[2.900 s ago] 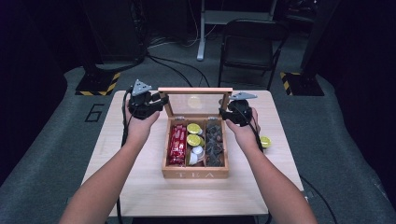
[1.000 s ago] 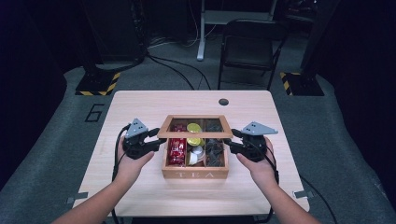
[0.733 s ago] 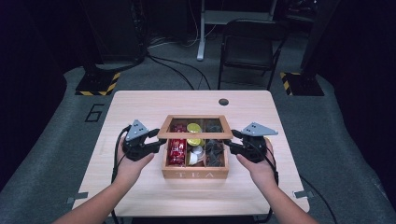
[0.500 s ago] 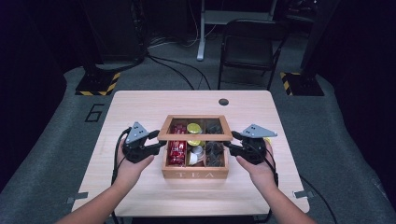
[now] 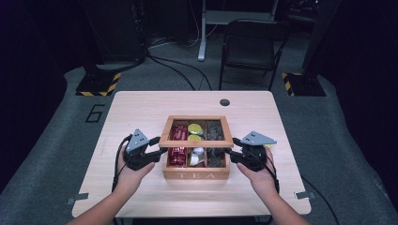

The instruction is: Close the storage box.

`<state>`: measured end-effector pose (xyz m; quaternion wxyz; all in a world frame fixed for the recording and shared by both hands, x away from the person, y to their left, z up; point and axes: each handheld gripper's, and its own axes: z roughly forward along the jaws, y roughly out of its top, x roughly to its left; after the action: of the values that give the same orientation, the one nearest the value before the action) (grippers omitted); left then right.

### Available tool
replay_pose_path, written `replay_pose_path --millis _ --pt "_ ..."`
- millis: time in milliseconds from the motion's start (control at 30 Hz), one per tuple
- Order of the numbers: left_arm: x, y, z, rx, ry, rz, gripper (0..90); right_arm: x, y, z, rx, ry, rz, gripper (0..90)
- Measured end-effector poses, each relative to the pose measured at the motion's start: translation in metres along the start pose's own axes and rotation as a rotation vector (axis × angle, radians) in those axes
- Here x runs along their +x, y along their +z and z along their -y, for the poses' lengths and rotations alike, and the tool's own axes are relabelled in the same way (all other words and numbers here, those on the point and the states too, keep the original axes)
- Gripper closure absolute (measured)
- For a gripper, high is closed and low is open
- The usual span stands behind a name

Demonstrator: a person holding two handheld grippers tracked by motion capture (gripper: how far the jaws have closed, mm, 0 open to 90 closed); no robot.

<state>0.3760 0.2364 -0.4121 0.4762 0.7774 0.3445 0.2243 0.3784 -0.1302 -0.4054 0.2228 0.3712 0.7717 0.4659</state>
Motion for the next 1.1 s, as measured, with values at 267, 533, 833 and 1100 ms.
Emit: replay_pose_path --millis 267,533,833,1100 --pt "-0.003 0.001 0.014 -0.002 -0.025 0.016 53.1 0.005 0.001 0.014 0.01 -0.004 0.005 52.1" --pt "-0.007 0.003 0.028 0.012 -0.031 0.027 53.0 0.008 0.003 0.027 0.013 -0.005 -0.001 52.2" --pt "-0.01 0.005 0.039 0.018 -0.024 0.038 53.1 0.012 0.004 0.039 0.027 -0.016 -0.004 52.2" --pt "-0.012 0.008 0.052 0.012 -0.026 0.04 53.1 0.016 0.008 0.047 0.049 -0.026 -0.012 52.2"
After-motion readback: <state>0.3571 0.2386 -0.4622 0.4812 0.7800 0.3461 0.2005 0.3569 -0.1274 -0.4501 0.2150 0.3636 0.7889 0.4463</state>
